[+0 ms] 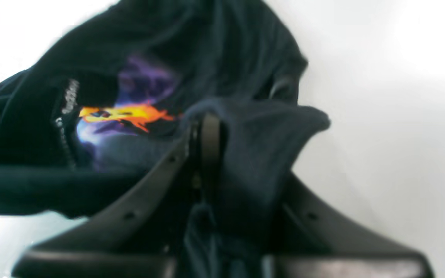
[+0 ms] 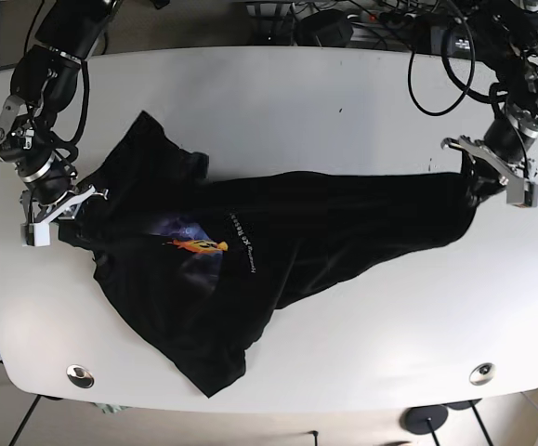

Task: Fold the T-shirt properly
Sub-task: 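Lift the black T-shirt with both grippers and flick it flat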

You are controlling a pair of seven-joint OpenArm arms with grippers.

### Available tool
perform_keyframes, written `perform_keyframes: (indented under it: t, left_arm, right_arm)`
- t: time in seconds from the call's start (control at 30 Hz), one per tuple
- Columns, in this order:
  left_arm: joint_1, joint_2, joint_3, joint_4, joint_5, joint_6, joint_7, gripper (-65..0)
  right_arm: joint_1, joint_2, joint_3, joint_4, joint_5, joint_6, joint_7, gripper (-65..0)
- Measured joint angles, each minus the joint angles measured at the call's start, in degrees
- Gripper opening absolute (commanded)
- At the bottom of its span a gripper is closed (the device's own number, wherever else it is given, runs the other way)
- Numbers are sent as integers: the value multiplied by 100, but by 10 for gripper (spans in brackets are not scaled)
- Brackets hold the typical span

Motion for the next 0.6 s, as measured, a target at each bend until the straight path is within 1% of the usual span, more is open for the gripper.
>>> perform_keyframes:
  t: [0.03, 0.07, 0.1, 0.13, 0.17, 0.23, 0.33, 0.4, 0.43, 0.53, 0.6]
  left_arm:
    - [-149, -140, 0, 0, -269, 140, -9, -650]
    - [-319, -271, 0, 0, -422, 251, -9, -650]
    - [-590, -452, 22, 0, -474, 306, -2, -650]
    - [-824, -586, 37, -9, -481, 326, 79, -650]
    - [-1093, -662, 37, -44, -507, 323, 278, -650]
    - [-1587, -774, 39, -138, -463, 350, 461, -650]
    - [-2133, -1178, 356, -341, -483, 369, 422, -650]
    - [-2649, -1381, 588, -837, -501, 350, 496, -650]
    - [-2885, -1464, 621, -1060, -476, 350, 527, -650]
    - [-3654, -1770, 706, -1711, -498, 348, 514, -650]
    - [-4389, -1930, 1034, -2385, -496, 348, 455, -650]
  right_arm:
    - [129, 76, -2, -7, -9, 0, -129, -623]
    - [275, 157, -2, -9, -7, 2, -184, -623]
    - [516, 223, 0, -7, 13, 2, -186, -623]
    - [699, 245, -72, -9, 13, -2, -199, -623]
    - [870, 267, -195, -31, 2, -17, -236, -623]
    - [1182, 376, -474, -122, 28, 4, -267, -623]
    - [1663, 511, -750, -199, 24, -15, -267, -623]
    - [2210, 553, -929, -479, -9, -50, -391, -623]
    - [2437, 538, -970, -566, -4, -37, -516, -623]
    - [3117, 527, -1139, -800, 48, 4, -577, -623]
    - [3713, 662, -1458, -1167, 50, 0, -577, -623]
